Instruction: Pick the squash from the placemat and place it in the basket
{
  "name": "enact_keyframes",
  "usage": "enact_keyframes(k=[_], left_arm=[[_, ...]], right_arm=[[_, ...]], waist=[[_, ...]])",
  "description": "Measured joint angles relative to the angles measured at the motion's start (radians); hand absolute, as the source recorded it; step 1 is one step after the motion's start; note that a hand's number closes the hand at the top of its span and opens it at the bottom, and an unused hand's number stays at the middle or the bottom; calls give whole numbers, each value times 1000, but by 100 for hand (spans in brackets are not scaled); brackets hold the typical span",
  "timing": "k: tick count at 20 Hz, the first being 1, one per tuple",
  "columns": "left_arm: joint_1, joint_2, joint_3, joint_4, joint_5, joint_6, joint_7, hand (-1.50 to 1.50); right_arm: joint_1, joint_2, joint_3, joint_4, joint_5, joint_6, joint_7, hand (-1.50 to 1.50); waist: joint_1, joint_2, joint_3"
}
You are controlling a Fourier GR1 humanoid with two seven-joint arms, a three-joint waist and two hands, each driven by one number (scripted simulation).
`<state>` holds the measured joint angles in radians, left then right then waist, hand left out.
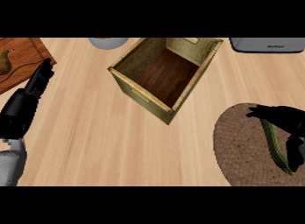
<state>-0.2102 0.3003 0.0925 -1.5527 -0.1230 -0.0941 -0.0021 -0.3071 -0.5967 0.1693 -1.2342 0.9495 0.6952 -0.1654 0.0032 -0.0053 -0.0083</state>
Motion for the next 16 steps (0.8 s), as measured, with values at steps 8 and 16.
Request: enact_keyframes(k=[8, 16], left_arm=[[-2, -11, 5, 7, -12, -8, -3, 0], [8, -26, 3, -3, -26, -3, -5, 0]], right_arm=[[-33, 30, -15, 72, 48, -76, -47, 150], [-32, 37, -13, 105, 101, -208, -126, 150]], waist=[[-1, -7, -10], [-1, -8, -12]])
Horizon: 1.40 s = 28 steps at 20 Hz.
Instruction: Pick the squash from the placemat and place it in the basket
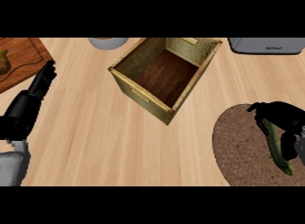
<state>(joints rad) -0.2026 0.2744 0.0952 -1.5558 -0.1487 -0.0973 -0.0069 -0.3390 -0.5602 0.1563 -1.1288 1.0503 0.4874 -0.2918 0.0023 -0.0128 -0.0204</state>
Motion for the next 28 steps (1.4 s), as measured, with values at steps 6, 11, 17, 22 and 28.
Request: enact_keyframes(k=[6, 11, 17, 22, 28], left_arm=[[18, 14, 27, 7, 4, 3, -2, 0], [39, 19, 36, -2, 8, 1, -6, 0], [32, 16, 32, 6, 5, -1, -5, 0], [13, 15, 28, 6, 11, -11, 5, 0], [-1, 0, 10, -14, 6, -11, 22, 0]], right_arm=[[18, 31, -185, -61, -17, -35, 295, 150], [4, 78, -329, -200, -13, -92, 591, 150], [-101, 178, -456, -455, -90, -204, 755, 150], [-277, 241, -489, -647, -185, -187, 883, 150], [-571, 236, -459, -720, -259, -51, 1091, 150]], waist=[[-37, -6, 11], [-50, -9, 15], [-47, -9, 18], [-26, -5, 18], [-3, 3, 18]])
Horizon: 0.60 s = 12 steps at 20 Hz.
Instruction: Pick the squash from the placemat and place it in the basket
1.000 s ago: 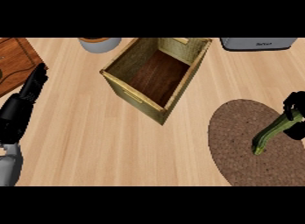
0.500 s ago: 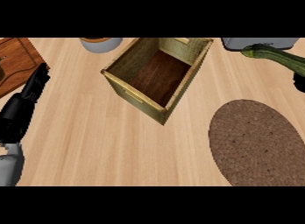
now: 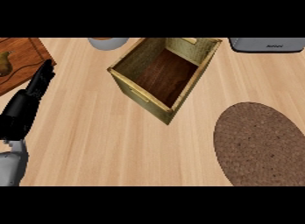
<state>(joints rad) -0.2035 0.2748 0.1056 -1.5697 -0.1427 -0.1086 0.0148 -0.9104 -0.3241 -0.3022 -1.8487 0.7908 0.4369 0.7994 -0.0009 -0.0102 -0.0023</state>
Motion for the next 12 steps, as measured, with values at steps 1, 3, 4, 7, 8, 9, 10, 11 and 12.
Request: enact_keyframes(k=[1, 3, 4, 7, 8, 9, 10, 11, 12], left_arm=[[-5, 1, 0, 2, -1, -1, 0, 0], [-6, -16, -16, 1, -14, 10, 1, 0], [-1, -23, -23, 0, -19, 12, -4, 0], [-2, -16, -15, 27, -18, 4, -34, 0], [1, -22, -21, 20, -23, 9, -34, 0], [-4, -22, -19, 21, -19, 6, -30, 0], [-8, -19, -17, 17, -16, 2, -24, 0], [-10, -11, -9, 15, -8, -7, -21, 0], [-21, -7, -4, 14, -3, -11, -11, 0]], right_arm=[[-55, 3, 1, 22, -15, 9, 23, 150], [-159, 22, 21, 65, -25, 14, 73, 150], [-204, 34, 32, 88, -26, 8, 89, 150], [-326, 55, 50, 194, -32, 3, 121, 150], [-364, 65, 56, 236, -30, -1, 127, 150], [-406, 67, 55, 285, -32, -4, 131, 150], [-448, 78, 60, 327, -28, -11, 141, 150], [-480, 87, 63, 371, -24, -18, 146, 150], [-513, 99, 64, 408, -19, -28, 155, 150]], waist=[[3, 2, 0], [9, 4, 0], [11, 5, 0], [14, 7, 0], [17, 8, 0], [19, 9, 0], [21, 9, 0], [22, 9, 0], [22, 10, 0]])
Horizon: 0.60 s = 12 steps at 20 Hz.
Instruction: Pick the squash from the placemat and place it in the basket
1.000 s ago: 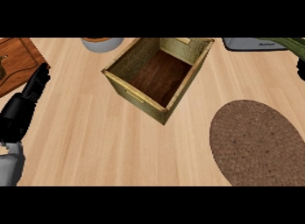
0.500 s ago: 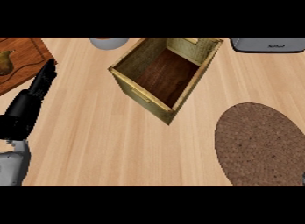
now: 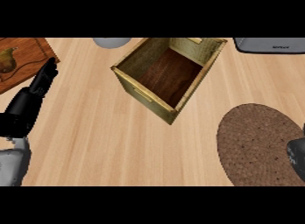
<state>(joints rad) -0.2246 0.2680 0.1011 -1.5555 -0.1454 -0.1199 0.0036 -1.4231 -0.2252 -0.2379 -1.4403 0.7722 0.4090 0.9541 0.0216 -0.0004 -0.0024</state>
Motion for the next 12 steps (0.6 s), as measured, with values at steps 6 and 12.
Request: enact_keyframes(k=[6, 12], left_arm=[[-18, -11, -9, 1, -11, 7, 17, 0], [4, -20, -15, 6, -25, 14, -7, 0]], right_arm=[[-110, 50, -11, 243, 27, -69, 5, 150], [-173, 83, -32, 442, 24, -96, 8, 150]], waist=[[2, 4, 0], [2, 5, 1]])
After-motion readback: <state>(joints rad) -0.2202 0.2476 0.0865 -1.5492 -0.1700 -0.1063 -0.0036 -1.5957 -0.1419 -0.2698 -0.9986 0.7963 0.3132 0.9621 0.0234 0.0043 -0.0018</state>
